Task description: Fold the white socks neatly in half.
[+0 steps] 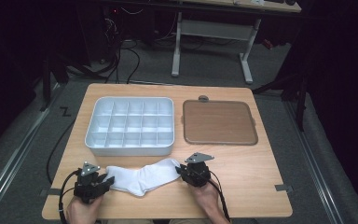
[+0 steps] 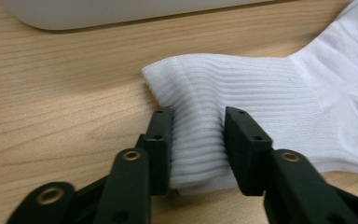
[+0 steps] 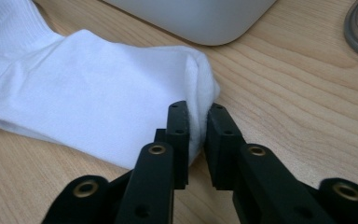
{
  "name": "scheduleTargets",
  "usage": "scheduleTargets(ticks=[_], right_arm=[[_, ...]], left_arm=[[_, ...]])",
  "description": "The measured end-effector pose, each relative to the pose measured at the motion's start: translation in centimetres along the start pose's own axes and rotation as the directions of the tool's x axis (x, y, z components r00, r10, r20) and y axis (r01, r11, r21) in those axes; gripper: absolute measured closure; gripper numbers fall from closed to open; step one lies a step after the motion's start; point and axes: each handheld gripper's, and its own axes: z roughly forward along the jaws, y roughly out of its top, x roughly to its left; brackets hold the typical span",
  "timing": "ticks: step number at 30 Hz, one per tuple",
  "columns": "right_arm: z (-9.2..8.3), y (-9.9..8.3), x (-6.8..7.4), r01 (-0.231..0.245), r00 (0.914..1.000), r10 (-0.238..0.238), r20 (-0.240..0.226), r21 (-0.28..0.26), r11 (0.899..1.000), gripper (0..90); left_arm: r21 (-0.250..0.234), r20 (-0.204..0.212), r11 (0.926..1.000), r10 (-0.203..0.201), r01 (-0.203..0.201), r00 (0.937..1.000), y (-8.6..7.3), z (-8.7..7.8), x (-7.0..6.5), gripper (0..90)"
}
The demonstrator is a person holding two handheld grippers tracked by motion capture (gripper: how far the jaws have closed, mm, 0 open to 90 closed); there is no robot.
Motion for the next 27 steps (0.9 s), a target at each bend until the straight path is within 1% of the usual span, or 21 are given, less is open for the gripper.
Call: scheduleTargets(ticks=[4, 10, 12, 17, 22, 24, 27], right_arm=[[-0.1, -0.1, 0.1, 0.007, 1.0, -0.007, 0.003, 0.0, 1.0, 84.8], [-0.8, -0.3, -0.1, 0.003, 1.0, -0.003, 0.003, -0.008, 1.0, 85.6], [-1.1, -0.4, -0.2, -0.001, 1.0, 0.001, 0.004, -0.009, 1.0, 85.6], [-1.8, -0.7, -0.6, -0.006, 0.9999, 0.006, 0.012, -0.018, 1.0, 85.7], [-2.9, -1.4, -1.3, -0.013, 0.9994, 0.014, 0.03, -0.024, 1.0, 85.6], [-3.4, -1.8, -1.5, -0.026, 0.9989, 0.027, 0.038, -0.025, 0.999, 85.6], [-3.8, -2.2, -1.9, -0.035, 0.9982, 0.036, 0.048, -0.024, 0.999, 85.6]], left_arm=[[0.008, 0.02, 1.0, 0.005, -0.005, 0.9998, -0.1, 0.0, 0.0, 73.2], [0.02, 0.05, 0.9998, -0.004, 0.003, 0.9987, -0.1, 0.0, -0.3, 76.6], [0.023, 0.059, 0.9997, 0.005, -0.006, 0.9982, -0.2, 0.1, -0.5, 77.0], [0.032, 0.085, 0.9994, 0.008, -0.011, 0.9964, -0.3, 0.5, -1.2, 77.4], [0.042, 0.113, 0.9989, 0.017, -0.022, 0.9935, -0.4, 0.9, -2.2, 77.7], [0.047, 0.124, 0.9985, 0.022, -0.028, 0.992, -0.5, 1.2, -2.7, 77.7], [0.048, 0.134, 0.9984, 0.023, -0.03, 0.9907, -0.6, 1.5, -3.1, 77.7]])
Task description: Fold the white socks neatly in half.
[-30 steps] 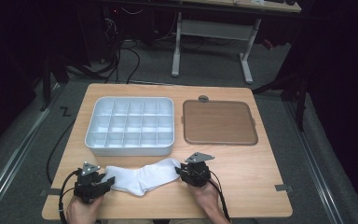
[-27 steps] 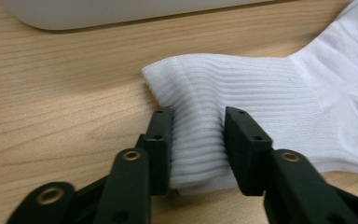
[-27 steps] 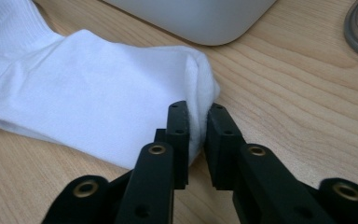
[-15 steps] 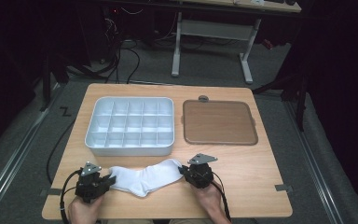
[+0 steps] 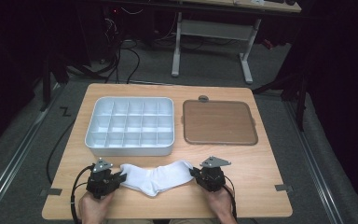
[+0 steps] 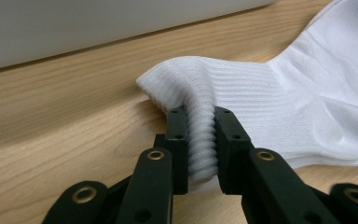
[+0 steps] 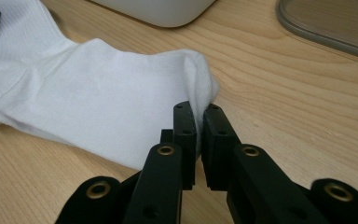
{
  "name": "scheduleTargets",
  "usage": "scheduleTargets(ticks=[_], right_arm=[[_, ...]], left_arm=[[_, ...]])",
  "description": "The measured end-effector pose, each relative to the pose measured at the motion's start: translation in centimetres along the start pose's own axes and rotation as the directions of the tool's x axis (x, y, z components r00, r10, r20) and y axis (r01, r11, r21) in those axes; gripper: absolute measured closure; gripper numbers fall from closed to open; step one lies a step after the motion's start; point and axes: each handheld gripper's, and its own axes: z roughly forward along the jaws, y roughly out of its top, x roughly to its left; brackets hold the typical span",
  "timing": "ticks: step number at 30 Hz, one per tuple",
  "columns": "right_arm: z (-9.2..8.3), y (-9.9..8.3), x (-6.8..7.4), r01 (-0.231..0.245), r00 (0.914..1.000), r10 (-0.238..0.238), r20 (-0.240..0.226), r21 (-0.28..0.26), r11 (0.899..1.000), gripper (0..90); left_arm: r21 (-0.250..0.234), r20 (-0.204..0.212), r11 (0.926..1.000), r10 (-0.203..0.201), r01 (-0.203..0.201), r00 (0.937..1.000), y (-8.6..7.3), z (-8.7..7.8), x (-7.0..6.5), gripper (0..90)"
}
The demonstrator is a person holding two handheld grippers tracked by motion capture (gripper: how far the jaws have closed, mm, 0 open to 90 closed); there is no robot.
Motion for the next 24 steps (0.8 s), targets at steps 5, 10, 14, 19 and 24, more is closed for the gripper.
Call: scheduleTargets(ticks=[5, 10, 14, 19, 24], right_arm=[[-0.5, -0.3, -0.5, -0.012, 0.9999, 0.012, 0.008, -0.003, 1.0, 85.6], [-1.3, -0.8, -0.9, -0.025, 0.9993, 0.025, 0.027, -0.001, 1.0, 85.6], [-1.9, -1.3, -1.5, -0.042, 0.9984, 0.042, 0.038, -0.002, 0.999, 85.6], [-2.5, -2.0, -2.2, -0.065, 0.9964, 0.065, 0.053, -0.002, 0.998, 85.6], [-3.2, -2.4, -2.8, -0.083, 0.9943, 0.083, 0.068, -0.004, 0.997, 85.6]], left_arm=[[0.009, 0.018, 0.9999, 0.005, -0.005, 0.9998, 0.0, 0.5, -0.7, 77.7], [0.02, 0.035, 0.9997, 0.011, -0.012, 0.9993, -0.1, 1.2, -1.5, 77.7], [0.029, 0.05, 0.9995, 0.011, -0.013, 0.9987, -0.4, 1.8, -2.2, 77.7], [0.035, 0.069, 0.9993, 0.012, -0.015, 0.9976, -0.6, 2.5, -2.9, 77.6], [0.036, 0.083, 0.9993, 0.002, -0.005, 0.9966, -0.8, 3.2, -3.3, 77.6]])
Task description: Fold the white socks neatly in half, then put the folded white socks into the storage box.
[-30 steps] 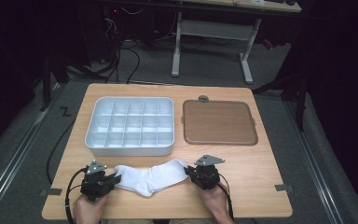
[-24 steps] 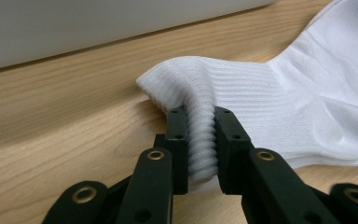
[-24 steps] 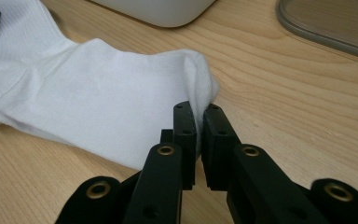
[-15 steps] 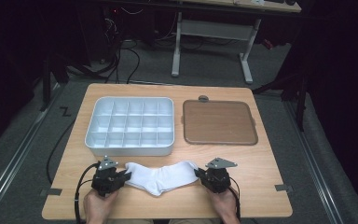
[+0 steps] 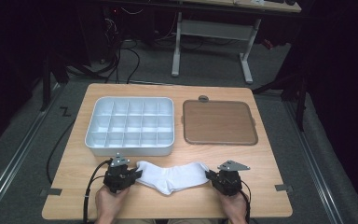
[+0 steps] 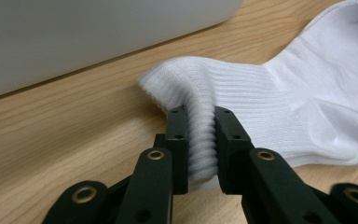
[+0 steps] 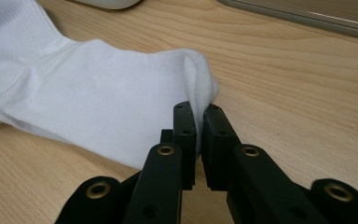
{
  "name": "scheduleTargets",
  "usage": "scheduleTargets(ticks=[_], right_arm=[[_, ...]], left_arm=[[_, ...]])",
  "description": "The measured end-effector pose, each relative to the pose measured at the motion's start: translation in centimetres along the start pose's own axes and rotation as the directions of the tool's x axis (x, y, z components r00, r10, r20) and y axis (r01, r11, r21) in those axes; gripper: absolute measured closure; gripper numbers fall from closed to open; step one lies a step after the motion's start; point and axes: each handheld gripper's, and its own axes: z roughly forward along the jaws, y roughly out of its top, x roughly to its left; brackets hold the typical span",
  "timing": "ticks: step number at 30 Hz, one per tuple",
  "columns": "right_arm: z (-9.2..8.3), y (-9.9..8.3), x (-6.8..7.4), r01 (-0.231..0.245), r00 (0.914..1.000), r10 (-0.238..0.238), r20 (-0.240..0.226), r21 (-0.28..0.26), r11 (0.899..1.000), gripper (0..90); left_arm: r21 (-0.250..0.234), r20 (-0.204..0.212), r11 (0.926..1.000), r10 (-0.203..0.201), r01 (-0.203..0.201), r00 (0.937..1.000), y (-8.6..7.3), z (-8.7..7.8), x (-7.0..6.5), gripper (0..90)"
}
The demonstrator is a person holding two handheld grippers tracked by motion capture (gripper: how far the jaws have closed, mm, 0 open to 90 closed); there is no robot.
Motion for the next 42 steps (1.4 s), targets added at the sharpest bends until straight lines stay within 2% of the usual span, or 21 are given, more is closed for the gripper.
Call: scheduleTargets(ticks=[2, 6, 12, 16, 23, 31, 34, 38, 40, 42], right_arm=[[-0.2, -0.1, -0.3, -0.005, 1.0, 0.005, 0.005, -0.003, 1.0, 85.6], [-0.3, -0.5, -0.8, -0.017, 0.9997, 0.017, 0.02, -0.002, 1.0, 85.5], [-0.4, -0.9, -1.3, -0.033, 0.999, 0.033, 0.029, -0.003, 0.999, 85.5], [-0.5, -1.0, -1.5, -0.033, 0.9989, 0.033, 0.034, 0.001, 0.999, 85.4], [-0.3, -1.0, -1.8, -0.028, 0.9977, 0.027, 0.062, 0.008, 1.0, 85.1], [-0.2, -1.1, -2.0, -0.02, 0.9966, 0.019, 0.08, 0.009, 1.0, 84.4], [-0.1, -1.1, -2.1, -0.019, 0.9969, 0.019, 0.077, 0.004, 1.0, 81.0], [-0.4, -0.9, -2.2, -0.028, 0.9973, 0.027, 0.068, 0.002, 1.0, 70.9], [-0.8, -0.7, -2.1, -0.029, 0.9967, 0.03, 0.075, -0.017, 0.999, 64.8], [-1.1, -0.6, -2.2, -0.03, 0.9965, 0.033, 0.077, -0.032, 0.999, 62.9]], left_arm=[[-0.001, 0.004, 1.0, 0.0, 0.0, 1.0, -0.1, 0.3, -0.2, 77.6], [0.005, 0.002, 0.9996, 0.028, -0.028, 0.9996, -0.5, 0.8, -0.4, 77.5], [0.005, 0.015, 0.9995, 0.03, -0.03, 0.9994, -0.7, 1.3, -0.7, 77.5], [0.0, 0.016, 0.9999, 0.016, -0.016, 0.9997, -0.7, 1.5, -0.9, 77.4], [-0.011, 0.01, 0.9988, 0.047, -0.047, 0.9988, -1.1, 1.9, -1.3, 75.2], [-0.016, 0.021, 0.998, 0.062, -0.061, 0.9979, -1.2, 2.0, -1.3, 71.5], [-0.01, 0.018, 0.9991, 0.04, -0.04, 0.999, -1.0, 2.0, -1.3, 70.7], [-0.008, -0.012, 0.9985, 0.054, -0.054, 0.9985, -1.0, 1.7, -1.2, 60.6], [-0.024, -0.02, 0.9985, 0.049, -0.049, 0.9986, -0.8, 1.5, -1.2, 51.6], [-0.039, -0.021, 0.9988, 0.028, -0.029, 0.9994, -0.4, 1.2, -1.3, 49.2]])
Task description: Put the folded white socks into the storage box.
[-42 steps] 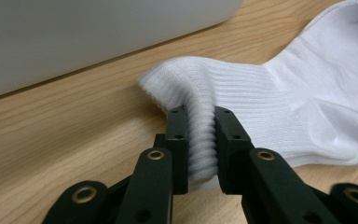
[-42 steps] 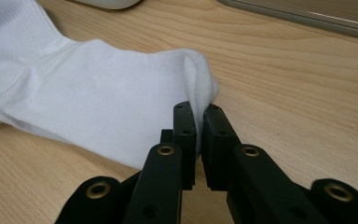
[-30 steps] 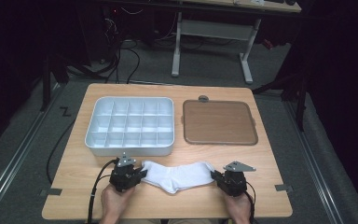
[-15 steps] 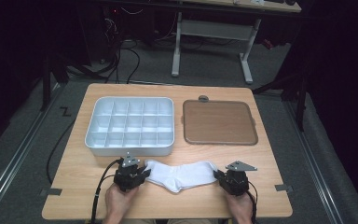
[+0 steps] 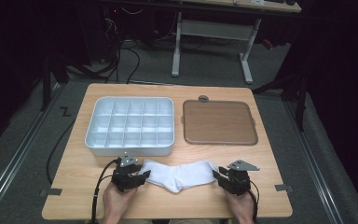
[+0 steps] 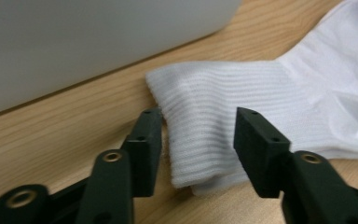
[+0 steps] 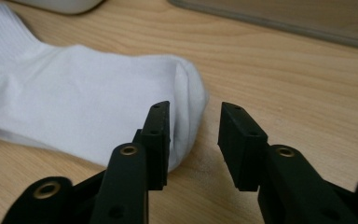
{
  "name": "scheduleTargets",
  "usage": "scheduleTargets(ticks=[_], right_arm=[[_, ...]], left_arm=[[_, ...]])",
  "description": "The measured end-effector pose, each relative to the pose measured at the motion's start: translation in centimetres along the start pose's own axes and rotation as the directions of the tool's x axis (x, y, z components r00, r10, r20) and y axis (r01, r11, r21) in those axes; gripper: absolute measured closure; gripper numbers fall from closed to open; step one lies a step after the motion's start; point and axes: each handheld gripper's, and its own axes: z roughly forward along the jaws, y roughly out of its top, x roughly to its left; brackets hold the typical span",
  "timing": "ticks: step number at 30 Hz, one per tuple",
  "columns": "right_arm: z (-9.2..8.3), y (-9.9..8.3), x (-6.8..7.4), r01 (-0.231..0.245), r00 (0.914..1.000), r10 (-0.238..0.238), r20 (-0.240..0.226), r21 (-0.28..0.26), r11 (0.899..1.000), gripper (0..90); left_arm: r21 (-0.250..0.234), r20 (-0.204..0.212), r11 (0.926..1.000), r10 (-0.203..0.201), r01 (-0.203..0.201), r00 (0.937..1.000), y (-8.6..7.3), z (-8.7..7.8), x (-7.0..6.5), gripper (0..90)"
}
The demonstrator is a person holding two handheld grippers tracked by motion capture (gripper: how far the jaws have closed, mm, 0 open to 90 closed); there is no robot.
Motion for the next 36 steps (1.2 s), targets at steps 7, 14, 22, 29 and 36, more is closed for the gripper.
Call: scheduleTargets(ticks=[7, 14, 22, 29, 36], right_arm=[[-1.3, 1.1, 1.4, 0.033, 0.9994, -0.034, -0.006, -0.085, 0.996, 61.2], [-0.7, 2.6, 4.8, 0.114, 0.9842, -0.125, -0.125, -0.091, 0.989, 72.8], [2.2, 2.8, 8.0, 0.166, 0.9596, -0.169, -0.225, -0.032, 0.986, 77.8], [3.8, 2.3, 9.0, 0.192, 0.9549, -0.184, -0.233, 0.01, 0.981, 78.0], [4.4, 1.4, 9.0, 0.213, 0.9556, -0.198, -0.218, 0.047, 0.976, 78.0]], left_arm=[[0.008, -0.035, 0.9979, -0.064, 0.064, 0.9973, 0.8, -0.5, 0.2, 39.2], [0.049, -0.079, 0.9967, -0.061, 0.065, 0.995, 0.1, 0.1, -0.2, 39.7], [0.042, -0.12, 0.998, -0.04, 0.046, 0.9919, -0.5, 0.3, -0.7, 40.6], [0.029, -0.172, 0.998, 0.061, -0.057, 0.9831, -1.4, 0.6, -1.4, 44.4], [0.037, -0.153, 0.9977, 0.062, -0.057, 0.9863, -1.5, 0.6, -1.6, 56.8]])
